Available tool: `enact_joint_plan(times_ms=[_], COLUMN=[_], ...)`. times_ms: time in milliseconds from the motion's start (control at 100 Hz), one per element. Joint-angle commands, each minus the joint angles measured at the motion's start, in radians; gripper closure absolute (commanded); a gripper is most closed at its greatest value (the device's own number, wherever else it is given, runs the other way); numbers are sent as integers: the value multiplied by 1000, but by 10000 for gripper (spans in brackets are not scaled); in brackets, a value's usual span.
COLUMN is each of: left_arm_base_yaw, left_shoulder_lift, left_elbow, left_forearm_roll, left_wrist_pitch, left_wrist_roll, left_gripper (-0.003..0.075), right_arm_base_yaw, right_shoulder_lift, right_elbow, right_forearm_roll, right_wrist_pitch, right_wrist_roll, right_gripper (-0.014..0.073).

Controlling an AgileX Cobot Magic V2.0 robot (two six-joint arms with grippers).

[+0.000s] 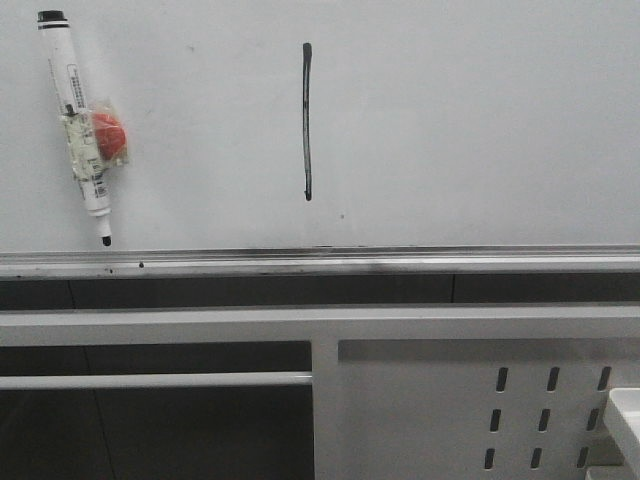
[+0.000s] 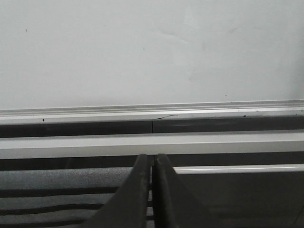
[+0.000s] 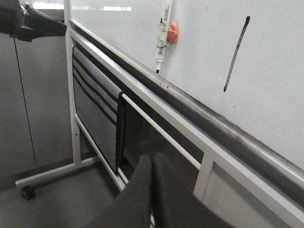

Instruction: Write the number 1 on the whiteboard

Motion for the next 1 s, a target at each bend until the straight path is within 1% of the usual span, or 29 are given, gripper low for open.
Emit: enact_joint_plan(times_ms=[0, 30, 100, 170, 210, 340, 450, 500, 650, 710, 770, 800, 920, 990], left_arm_base_yaw=[-8, -8, -8, -8, -8, -8, -8, -8, -8, -8, -8, -8, -8, -8], left_shoulder_lift=[-3, -3, -3, -3, -3, -3, -3, -3, -3, -3, -3, -3, -3, -3], left_elbow=[35, 35, 35, 35, 35, 35, 35, 35, 35, 35, 35, 35, 35, 35], left_forearm_roll=[0, 0, 0, 0, 0, 0, 0, 0, -2, -2, -2, -2, -2, -2], left_wrist_pitch=[-59, -59, -59, -59, -59, -59, -59, -59, -59, -59, -59, -59, -59, -59], left_wrist_roll=[0, 0, 0, 0, 0, 0, 0, 0, 0, 0, 0, 0, 0, 0], left_gripper=[740, 740, 740, 740, 740, 740, 740, 740, 740, 740, 740, 740, 740, 740], right_arm_base_yaw=[-44, -70, -166, -290, -383, -595, -729, -785, -901, -931, -942, -944, -944, -944], right_shoulder_lift=[-26, -42, -91, -148, -183, -269, -328, -326, -326, -326, -326, -326, -326, -326], right_elbow=[13, 13, 13, 13, 13, 13, 13, 13, 13, 13, 13, 13, 13, 13], right_forearm_roll=[46, 60, 91, 113, 113, 113, 103, 99, 91, 30, -42, -56, -49, -48], right_wrist_pitch=[-76, -71, -52, -21, 2, 82, 164, 193, 306, 348, 379, 393, 434, 434], right_wrist_roll=[-1, -1, -1, -1, -1, -1, -1, -1, 8, 86, 183, 203, 205, 205], right_gripper=[663, 663, 663, 663, 663, 663, 663, 663, 663, 663, 663, 663, 663, 663])
